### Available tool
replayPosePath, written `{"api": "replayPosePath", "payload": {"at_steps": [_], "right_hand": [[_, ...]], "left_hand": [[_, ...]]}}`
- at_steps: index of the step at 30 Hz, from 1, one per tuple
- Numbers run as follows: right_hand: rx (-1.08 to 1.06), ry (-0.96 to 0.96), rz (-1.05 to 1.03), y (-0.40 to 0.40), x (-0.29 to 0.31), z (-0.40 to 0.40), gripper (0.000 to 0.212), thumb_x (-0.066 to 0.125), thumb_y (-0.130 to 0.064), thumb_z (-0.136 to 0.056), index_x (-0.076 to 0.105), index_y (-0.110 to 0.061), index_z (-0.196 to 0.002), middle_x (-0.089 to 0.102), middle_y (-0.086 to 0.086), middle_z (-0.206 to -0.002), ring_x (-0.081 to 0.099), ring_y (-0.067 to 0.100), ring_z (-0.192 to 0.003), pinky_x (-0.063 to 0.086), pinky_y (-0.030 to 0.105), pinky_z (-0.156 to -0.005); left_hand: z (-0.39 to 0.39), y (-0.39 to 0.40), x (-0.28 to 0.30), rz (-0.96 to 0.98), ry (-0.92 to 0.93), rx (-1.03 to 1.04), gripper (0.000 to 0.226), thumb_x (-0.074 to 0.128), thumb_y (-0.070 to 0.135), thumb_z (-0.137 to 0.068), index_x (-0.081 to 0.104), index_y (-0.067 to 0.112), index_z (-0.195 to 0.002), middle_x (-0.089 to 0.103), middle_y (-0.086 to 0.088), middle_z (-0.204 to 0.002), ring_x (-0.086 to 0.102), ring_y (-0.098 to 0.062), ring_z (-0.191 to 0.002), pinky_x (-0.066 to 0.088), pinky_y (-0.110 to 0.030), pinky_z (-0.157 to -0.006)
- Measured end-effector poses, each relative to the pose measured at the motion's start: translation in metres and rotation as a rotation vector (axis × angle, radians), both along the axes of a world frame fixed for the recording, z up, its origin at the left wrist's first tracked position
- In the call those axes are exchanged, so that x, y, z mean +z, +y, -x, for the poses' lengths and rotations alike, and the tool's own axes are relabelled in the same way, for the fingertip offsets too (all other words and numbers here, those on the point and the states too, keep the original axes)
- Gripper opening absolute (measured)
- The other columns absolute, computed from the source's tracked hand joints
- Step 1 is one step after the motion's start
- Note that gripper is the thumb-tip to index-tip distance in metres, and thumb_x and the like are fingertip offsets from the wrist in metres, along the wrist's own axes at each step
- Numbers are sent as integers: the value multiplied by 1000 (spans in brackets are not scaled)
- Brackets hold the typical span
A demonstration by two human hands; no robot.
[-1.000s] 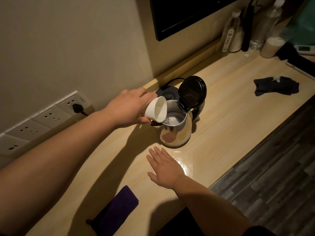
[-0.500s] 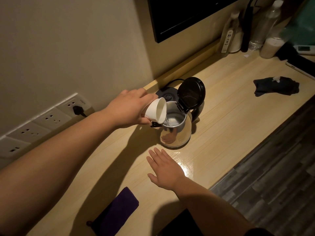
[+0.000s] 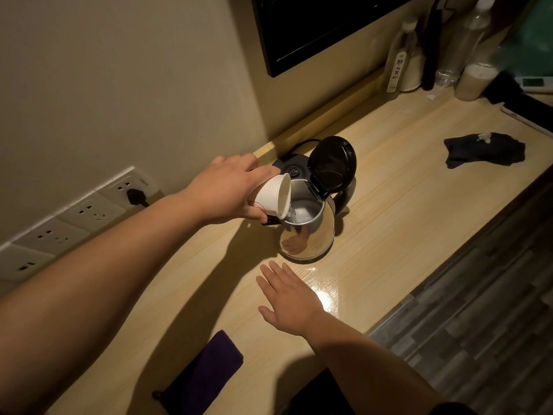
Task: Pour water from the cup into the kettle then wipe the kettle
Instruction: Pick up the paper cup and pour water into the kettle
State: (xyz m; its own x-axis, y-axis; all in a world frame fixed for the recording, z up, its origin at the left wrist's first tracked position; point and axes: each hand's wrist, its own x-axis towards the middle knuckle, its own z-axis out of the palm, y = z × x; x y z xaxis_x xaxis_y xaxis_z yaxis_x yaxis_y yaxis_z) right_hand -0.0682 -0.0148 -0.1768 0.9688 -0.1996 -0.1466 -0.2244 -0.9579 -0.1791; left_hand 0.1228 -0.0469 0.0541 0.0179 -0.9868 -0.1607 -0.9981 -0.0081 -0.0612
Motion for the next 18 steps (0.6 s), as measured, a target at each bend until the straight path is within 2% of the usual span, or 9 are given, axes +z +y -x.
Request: {"api": "replayPosePath", "payload": {"at_steps": [14,18], "right_hand": [[7,-26,-24,-1,-3,0,69,20,-54,-101,19,-12,-155,10,15,-164,-1,33,-151,-10,46,-118],[9,-42,-28,-1,-5,1,69,21,-54,-101,21,-11,-155,14,16,-164,1,33,-150,-8,46,-118]], "left_hand": [[8,-12,8,-49,-91,-59,90,65,73,-66,34,38,-143,47,-4,-122,43,-25,-110,31,-37,-87],[13,-19,9,-70,-189,-98,92,58,80,-65,31,39,-143,46,-4,-122,43,-24,-109,32,-36,-85]]}}
